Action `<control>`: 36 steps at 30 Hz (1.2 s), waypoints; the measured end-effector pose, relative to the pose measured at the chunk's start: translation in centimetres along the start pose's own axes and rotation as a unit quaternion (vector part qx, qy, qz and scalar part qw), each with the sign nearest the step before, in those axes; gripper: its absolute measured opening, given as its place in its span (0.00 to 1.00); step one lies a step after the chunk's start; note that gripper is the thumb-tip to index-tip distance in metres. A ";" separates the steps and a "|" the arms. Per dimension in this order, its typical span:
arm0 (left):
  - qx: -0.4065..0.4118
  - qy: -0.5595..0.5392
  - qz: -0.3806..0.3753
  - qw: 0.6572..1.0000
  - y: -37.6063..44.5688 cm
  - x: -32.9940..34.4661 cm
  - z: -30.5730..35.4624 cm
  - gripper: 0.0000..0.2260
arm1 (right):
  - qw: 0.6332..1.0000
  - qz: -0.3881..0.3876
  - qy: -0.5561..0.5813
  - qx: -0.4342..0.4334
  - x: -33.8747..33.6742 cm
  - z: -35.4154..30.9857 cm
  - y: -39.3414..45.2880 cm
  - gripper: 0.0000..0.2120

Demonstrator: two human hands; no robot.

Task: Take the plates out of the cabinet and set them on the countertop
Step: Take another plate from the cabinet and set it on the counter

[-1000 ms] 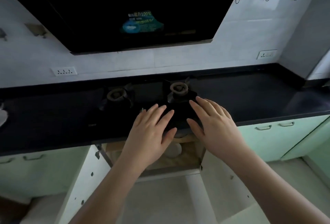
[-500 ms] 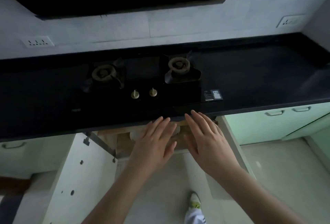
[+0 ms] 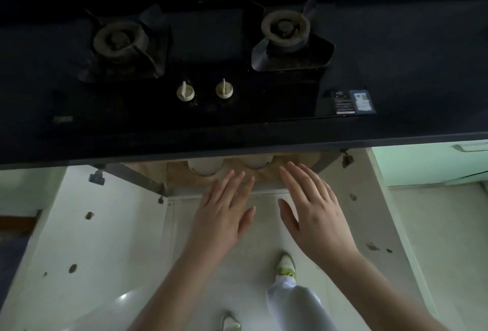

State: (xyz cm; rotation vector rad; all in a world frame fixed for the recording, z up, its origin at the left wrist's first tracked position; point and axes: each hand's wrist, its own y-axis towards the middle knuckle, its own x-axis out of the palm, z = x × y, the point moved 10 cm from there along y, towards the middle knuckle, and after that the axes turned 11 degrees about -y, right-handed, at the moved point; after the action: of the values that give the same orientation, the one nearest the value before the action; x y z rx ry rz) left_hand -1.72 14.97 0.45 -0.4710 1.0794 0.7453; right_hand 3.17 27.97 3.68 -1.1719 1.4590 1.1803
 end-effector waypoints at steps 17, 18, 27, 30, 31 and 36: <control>-0.018 0.005 0.068 0.998 4.9 17.4 -11.5 0.23 | 0.997 0.077 -0.021 0.015 19.7 4.3 3.0 0.23; -0.018 0.006 0.071 0.997 5.6 18.3 -12.2 0.23 | 0.996 0.084 -0.023 0.015 20.6 4.6 3.2 0.23; -0.005 0.048 0.134 0.990 12.5 24.6 -19.8 0.23 | 0.987 0.132 -0.090 0.008 31.2 7.2 6.8 0.23; -0.002 0.072 0.160 0.984 12.7 25.4 -21.6 0.25 | 0.980 0.147 -0.126 0.035 33.4 8.7 7.6 0.25; 0.003 0.077 0.167 0.983 12.6 25.6 -21.8 0.25 | 0.979 0.150 -0.131 0.038 33.8 9.0 7.8 0.25; 0.029 0.091 0.211 0.973 12.6 26.1 -22.0 0.26 | 0.977 0.144 -0.157 0.028 35.5 10.1 8.6 0.27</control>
State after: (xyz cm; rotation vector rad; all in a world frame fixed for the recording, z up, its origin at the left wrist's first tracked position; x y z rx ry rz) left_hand -17.50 16.73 -32.27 -0.2637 1.3929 1.0563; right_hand -9.86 34.16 -31.36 -0.7091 1.4371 1.4379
